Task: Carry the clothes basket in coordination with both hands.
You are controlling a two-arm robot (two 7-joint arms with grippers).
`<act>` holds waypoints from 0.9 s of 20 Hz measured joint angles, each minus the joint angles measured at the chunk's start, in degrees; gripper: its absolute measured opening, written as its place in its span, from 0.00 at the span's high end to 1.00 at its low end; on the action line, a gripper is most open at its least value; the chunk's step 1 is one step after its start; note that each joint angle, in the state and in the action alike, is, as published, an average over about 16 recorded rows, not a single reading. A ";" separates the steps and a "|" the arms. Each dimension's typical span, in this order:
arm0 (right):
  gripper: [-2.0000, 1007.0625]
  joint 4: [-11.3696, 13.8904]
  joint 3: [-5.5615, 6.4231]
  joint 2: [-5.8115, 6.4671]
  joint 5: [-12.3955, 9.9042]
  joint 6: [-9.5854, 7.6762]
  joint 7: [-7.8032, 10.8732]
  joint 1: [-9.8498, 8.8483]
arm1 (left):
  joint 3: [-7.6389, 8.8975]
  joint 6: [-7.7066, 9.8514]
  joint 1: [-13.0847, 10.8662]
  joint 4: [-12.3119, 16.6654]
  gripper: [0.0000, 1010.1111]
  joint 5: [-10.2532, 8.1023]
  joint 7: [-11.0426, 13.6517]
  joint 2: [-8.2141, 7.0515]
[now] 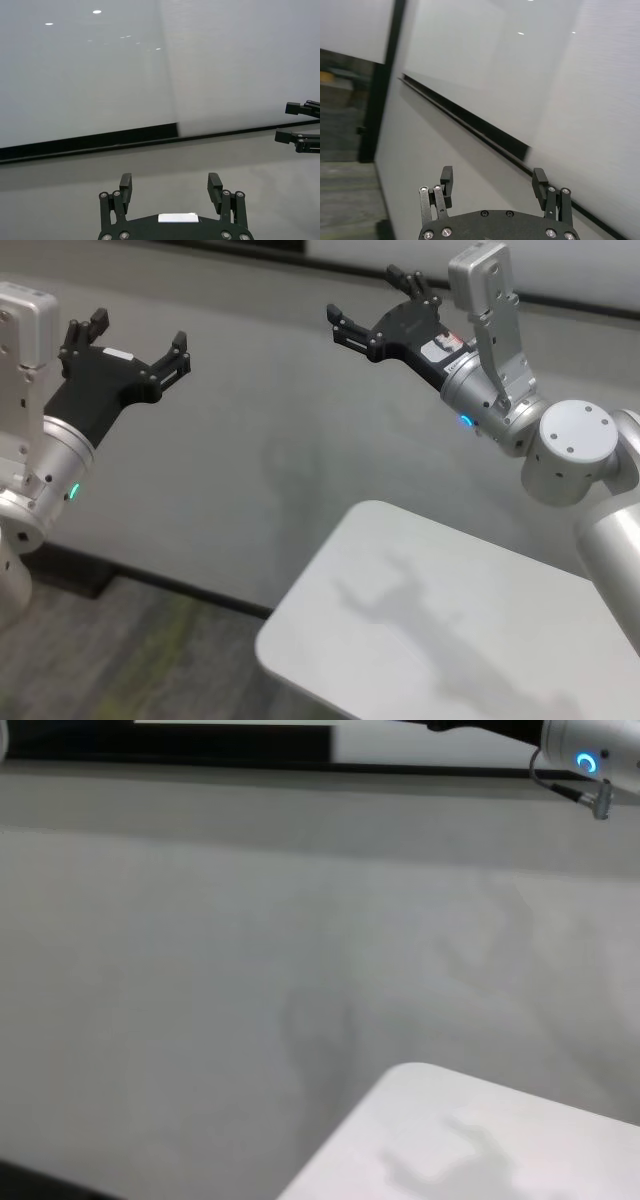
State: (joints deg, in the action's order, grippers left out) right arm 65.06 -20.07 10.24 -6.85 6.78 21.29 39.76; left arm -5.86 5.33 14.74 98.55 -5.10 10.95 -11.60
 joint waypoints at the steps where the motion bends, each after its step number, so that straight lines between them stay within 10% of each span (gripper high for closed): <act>1: 0.01 0.00 0.00 0.00 0.00 0.00 0.00 0.00 | 0.00 0.00 0.00 0.00 0.01 0.00 0.00 0.00; 18: 0.01 0.00 0.00 0.00 0.00 0.00 0.00 0.00 | 0.00 0.00 0.00 0.00 0.01 0.00 0.00 0.00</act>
State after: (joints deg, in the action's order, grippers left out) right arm 65.06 -20.07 10.24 -6.85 6.78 21.29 39.76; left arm -5.86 5.33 14.73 98.54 -5.10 10.95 -11.60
